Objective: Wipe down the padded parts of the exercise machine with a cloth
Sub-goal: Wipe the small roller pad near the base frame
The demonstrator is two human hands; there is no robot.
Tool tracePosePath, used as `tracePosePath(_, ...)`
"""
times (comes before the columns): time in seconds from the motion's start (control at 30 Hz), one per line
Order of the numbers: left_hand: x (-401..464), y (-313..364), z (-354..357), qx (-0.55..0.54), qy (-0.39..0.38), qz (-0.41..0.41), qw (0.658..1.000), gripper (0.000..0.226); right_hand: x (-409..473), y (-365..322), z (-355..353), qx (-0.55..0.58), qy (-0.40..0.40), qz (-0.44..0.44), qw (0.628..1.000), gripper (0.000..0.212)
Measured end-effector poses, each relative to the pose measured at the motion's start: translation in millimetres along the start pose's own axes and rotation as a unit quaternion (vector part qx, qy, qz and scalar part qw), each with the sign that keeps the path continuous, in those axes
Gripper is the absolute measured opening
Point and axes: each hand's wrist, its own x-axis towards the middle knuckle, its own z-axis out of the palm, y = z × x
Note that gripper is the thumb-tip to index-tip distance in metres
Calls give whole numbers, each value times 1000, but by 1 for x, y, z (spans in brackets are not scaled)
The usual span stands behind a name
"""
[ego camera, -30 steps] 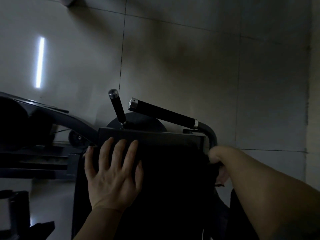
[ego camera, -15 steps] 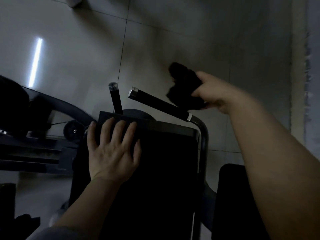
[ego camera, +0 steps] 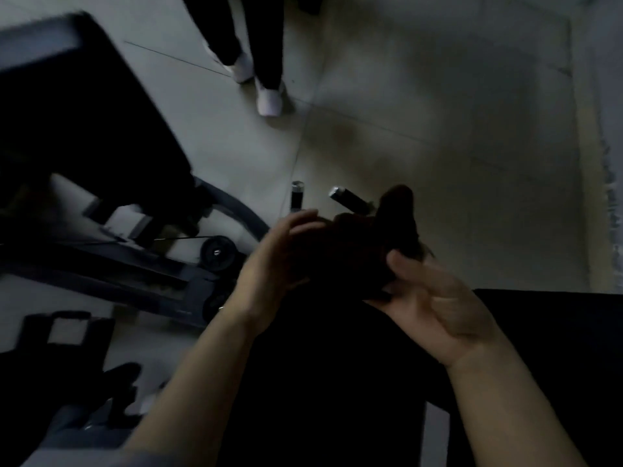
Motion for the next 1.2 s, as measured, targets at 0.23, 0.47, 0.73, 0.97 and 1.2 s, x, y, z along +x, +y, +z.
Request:
tracePosePath(0.23,-138,-10,-47,90,203,44,974,27,0,96,99,-196,196,-135,951,23)
tracePosePath(0.47,-246,17,-110,469,219,199,832,20,0,173,196,-261,189,-184,929,22)
tracePosePath(0.73,-322,46,-227,529,318,279,735,21,0,335,294,-401,-48,-156,901,28)
tracePosePath(0.97,-293,34,-276,325,308,10,894,50,25,357,291,-525,32,-272,806,26)
tracePosePath(1.2,-290,25,-279,337,282,14,898,105,114,335,265,-326,41,104,939,19)
